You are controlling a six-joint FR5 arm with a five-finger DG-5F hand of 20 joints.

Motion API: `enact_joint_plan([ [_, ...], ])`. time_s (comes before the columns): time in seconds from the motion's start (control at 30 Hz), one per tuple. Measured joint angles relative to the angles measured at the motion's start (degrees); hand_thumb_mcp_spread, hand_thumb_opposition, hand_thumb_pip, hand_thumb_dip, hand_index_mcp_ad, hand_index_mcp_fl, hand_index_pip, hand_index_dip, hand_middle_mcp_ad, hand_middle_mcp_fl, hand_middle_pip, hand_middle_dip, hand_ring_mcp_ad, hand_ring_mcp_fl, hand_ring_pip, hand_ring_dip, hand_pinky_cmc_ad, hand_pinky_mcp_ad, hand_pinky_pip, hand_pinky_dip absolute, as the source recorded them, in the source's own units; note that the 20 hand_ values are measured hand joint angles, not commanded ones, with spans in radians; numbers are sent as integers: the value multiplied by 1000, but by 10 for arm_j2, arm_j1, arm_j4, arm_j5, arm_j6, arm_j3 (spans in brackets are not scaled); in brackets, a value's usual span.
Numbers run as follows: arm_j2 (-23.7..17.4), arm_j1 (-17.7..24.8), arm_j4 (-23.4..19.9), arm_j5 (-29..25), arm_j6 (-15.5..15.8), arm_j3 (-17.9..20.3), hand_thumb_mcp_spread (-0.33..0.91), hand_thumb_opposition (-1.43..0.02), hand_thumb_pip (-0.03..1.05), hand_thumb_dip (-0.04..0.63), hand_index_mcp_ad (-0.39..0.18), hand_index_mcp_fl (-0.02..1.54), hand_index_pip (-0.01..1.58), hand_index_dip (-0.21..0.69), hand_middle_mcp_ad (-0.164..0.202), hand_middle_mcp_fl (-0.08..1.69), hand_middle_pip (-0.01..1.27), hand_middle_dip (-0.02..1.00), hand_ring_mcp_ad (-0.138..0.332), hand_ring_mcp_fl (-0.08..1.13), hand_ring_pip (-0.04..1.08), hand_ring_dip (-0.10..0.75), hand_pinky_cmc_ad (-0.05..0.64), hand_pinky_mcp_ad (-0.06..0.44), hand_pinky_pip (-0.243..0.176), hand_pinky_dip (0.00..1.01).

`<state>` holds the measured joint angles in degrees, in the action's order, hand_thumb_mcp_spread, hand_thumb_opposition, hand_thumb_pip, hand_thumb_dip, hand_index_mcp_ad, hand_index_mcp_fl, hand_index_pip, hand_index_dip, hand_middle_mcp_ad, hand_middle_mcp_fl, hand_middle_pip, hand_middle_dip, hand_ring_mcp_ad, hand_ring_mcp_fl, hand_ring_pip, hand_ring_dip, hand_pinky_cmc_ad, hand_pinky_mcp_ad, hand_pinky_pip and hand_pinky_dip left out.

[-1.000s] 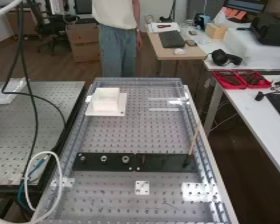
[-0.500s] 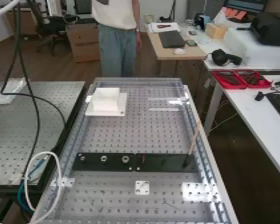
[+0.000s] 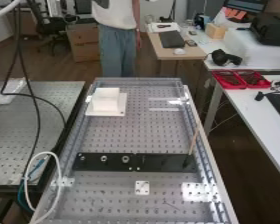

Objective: Grab the bearing and place it in the white container

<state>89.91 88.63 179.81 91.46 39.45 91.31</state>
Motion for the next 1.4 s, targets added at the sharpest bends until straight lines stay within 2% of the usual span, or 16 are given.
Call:
enact_joint_plan([
  [0.07, 1, 0, -1, 2, -1, 0, 199, -637, 246, 5, 75, -9, 73, 112, 84, 9, 138, 96, 218, 9, 91, 19, 278, 211, -75, 199],
  [0.13, 2, -1, -2, 3, 0, 0, 195, -637, 255, 9, 84, -9, 73, 112, 87, 9, 138, 96, 216, 9, 91, 19, 278, 232, -75, 199],
  [0.2, 2, -1, -4, 3, 0, 1, 199, -634, 265, 9, 84, -9, 73, 112, 87, 9, 138, 94, 216, 9, 91, 19, 297, 232, -75, 195],
  [0.3, 3, 0, -7, 0, 1, 3, 195, -634, 269, 9, 87, -9, 73, 112, 99, 10, 138, 94, 215, 9, 91, 19, 297, 229, -75, 204],
  [0.43, 2, 1, -14, -5, 4, 10, 202, -646, 269, 9, 87, -9, 73, 112, 98, 10, 138, 94, 218, 9, 91, 19, 297, 232, -75, 211],
  [0.77, -1, -2, -67, -30, 4, 59, 297, -682, 286, 16, 87, -9, 73, 113, 101, 10, 140, 110, 215, 9, 91, 19, 295, 229, -75, 213],
  [0.9, -2, -2, -90, -36, -7, 83, 312, -682, 311, 14, 77, -9, 70, 91, 101, 7, 134, 112, 218, 0, 98, 19, 295, 264, -75, 213],
  [1.07, 4, -4, -113, -44, -15, 105, 358, -679, 325, 47, 37, -7, 82, 65, 101, 61, 136, 127, 215, 0, 101, 24, 328, 293, -75, 213],
  [1.13, 7, -6, -119, -46, -17, 111, 374, -712, 367, 87, 7, -3, 86, 35, 101, 61, 138, 155, 208, 3, 101, 42, 332, 293, -75, 213],
  [1.2, 13, -8, -129, -49, -22, 120, 382, -709, 391, 98, -3, -3, 86, 28, 99, 87, 138, 161, 208, 0, 93, 44, 330, 293, -75, 213],
  [1.33, 26, -11, -147, -57, -27, 136, 401, -730, 417, 141, -16, 42, 103, 31, 101, 110, 138, 176, 211, 0, 99, 58, 330, 290, -75, 213],
  [1.4, 34, -13, -158, -64, -29, 145, 396, -730, 464, 173, -24, 42, 105, 51, 103, 106, 140, 188, 206, 0, 94, 59, 330, 293, -75, 209],
])
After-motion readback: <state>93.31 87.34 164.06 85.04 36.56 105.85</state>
